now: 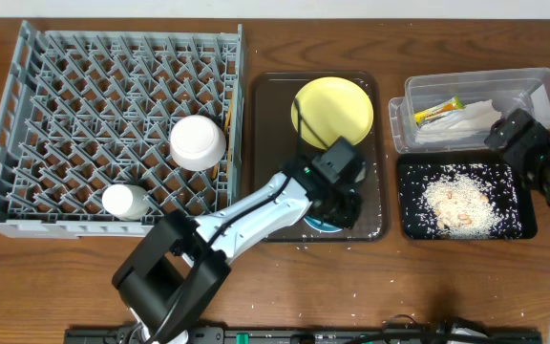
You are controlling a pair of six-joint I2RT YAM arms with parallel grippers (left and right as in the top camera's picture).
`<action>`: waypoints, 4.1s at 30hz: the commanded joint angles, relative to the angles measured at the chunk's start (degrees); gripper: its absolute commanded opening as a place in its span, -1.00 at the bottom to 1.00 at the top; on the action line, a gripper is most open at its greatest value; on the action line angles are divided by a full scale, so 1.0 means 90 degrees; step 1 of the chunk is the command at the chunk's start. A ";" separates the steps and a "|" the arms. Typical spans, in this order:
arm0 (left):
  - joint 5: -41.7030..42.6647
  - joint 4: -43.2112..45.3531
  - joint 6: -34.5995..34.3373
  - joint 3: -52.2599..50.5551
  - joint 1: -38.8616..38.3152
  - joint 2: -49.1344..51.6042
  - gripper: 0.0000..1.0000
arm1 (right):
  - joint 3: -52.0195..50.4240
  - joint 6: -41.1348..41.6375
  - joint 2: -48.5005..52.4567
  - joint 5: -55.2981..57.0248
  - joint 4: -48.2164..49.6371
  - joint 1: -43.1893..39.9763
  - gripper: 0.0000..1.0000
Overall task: Sort waste into correct bins and load items into the dishwasher
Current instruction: 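Reach the left gripper to the blue bowl and grasp its rim, then lift the blue bowl and carry it left into the rack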
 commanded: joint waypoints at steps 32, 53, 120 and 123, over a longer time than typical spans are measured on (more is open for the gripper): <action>0.0117 -0.1554 0.1719 0.0770 0.1367 0.0818 -0.85 | -0.0007 0.0090 -0.0005 0.0002 -0.0015 -0.0041 0.98; -1.0902 -0.3230 0.2436 0.1681 0.3060 -0.1948 -0.85 | -0.0005 0.0090 -0.0005 0.0002 -0.0015 -0.0041 0.98; -0.6649 -0.1649 0.1804 0.0882 0.3706 -0.1802 -0.85 | -0.0005 0.0090 -0.0005 0.0000 -0.0015 -0.0041 0.99; -0.4872 -0.1627 0.1787 0.0882 0.5003 -0.1906 -0.85 | -0.0005 0.0090 -0.0005 0.0000 -0.0015 -0.0041 0.98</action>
